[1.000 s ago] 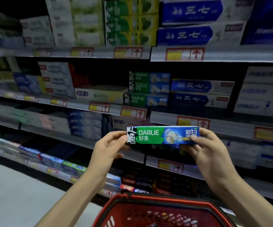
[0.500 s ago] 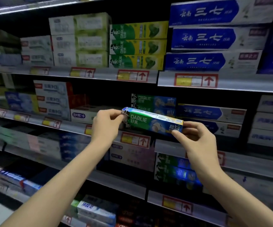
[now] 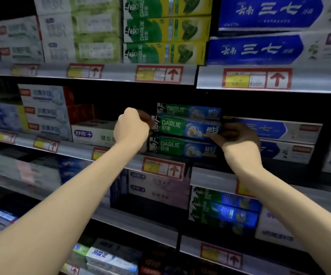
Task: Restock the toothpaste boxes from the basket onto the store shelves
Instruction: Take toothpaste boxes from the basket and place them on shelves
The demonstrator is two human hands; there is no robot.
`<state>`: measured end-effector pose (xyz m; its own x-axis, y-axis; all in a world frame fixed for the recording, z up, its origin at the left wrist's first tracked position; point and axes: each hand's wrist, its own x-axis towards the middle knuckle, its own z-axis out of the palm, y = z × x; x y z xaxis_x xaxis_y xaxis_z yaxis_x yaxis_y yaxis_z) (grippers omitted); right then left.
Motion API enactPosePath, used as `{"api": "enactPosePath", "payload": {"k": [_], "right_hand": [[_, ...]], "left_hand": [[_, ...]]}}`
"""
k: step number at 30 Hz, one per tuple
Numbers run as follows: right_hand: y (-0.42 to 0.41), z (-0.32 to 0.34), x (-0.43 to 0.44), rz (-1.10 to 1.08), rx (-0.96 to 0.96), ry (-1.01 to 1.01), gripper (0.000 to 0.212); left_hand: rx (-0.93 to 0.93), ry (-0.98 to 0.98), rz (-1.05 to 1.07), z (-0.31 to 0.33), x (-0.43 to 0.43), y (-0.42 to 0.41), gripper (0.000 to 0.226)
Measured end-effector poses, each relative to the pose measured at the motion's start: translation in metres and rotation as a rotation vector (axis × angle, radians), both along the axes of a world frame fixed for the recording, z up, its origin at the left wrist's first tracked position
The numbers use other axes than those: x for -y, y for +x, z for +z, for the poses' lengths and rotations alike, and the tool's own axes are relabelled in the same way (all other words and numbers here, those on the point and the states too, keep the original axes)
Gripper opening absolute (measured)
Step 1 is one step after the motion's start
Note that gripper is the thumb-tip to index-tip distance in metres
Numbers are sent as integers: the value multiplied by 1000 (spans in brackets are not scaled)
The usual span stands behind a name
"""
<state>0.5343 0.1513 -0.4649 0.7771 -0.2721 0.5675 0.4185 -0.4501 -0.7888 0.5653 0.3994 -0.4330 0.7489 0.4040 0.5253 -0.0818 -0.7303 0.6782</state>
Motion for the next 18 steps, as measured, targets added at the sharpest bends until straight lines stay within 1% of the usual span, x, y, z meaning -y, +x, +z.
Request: {"api": "enactPosePath", "payload": {"k": [2, 4, 7, 8, 11, 14, 18], "right_hand": [[0, -4, 1, -17, -34, -57, 43], [-5, -5, 2, -30, -43, -86, 48], [-18, 2, 6, -45, -34, -73, 51], [-23, 4, 8, -46, -41, -58, 47], [-44, 6, 16, -87, -77, -61, 28], [-73, 7, 23, -90, -71, -80, 29], [-127, 5, 31, 19, -55, -45, 32]], "left_hand": [[-38, 25, 11, -5, 1, -5, 5], [-31, 18, 30, -6, -2, -13, 6], [63, -50, -1, -1, -11, -30, 19], [99, -75, -20, 0, -14, -38, 20], [172, -119, -141, -5, -19, -68, 15], [130, -167, -237, -19, -16, -106, 18], [-29, -308, -337, -41, 0, -161, 24]]}}
